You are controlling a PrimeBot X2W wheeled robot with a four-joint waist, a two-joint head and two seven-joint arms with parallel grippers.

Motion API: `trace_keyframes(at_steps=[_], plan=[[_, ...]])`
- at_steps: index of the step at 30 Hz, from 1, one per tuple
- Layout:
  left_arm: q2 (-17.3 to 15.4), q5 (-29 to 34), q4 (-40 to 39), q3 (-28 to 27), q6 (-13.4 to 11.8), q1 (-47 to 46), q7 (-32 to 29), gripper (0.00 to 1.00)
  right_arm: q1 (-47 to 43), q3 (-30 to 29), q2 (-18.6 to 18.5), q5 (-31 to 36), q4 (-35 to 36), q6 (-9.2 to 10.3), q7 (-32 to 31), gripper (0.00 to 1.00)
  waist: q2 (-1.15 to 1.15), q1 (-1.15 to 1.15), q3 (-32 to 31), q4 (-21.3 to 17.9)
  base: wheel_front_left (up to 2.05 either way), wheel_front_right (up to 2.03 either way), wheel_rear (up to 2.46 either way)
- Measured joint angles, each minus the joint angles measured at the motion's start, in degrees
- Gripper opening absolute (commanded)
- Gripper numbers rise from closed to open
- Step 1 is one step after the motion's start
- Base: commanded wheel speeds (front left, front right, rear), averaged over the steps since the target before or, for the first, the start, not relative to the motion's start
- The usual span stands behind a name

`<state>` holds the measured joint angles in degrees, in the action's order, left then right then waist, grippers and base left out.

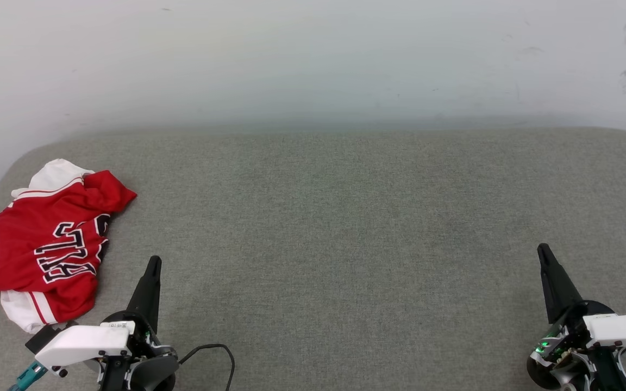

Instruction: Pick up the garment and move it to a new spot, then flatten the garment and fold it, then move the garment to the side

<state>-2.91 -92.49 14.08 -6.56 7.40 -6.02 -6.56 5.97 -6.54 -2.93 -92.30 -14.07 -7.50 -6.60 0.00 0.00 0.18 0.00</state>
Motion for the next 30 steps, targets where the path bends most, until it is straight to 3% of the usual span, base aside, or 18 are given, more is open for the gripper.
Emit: trace_keyframes(at_steps=[30], plan=[[0.0,0.0,0.0,0.0,0.0,0.0,0.0,0.00,0.0,0.0,0.0,0.0,0.0,0.00,0.0,0.00,0.00,0.00,0.0,0.0,0.00,0.00,0.00]])
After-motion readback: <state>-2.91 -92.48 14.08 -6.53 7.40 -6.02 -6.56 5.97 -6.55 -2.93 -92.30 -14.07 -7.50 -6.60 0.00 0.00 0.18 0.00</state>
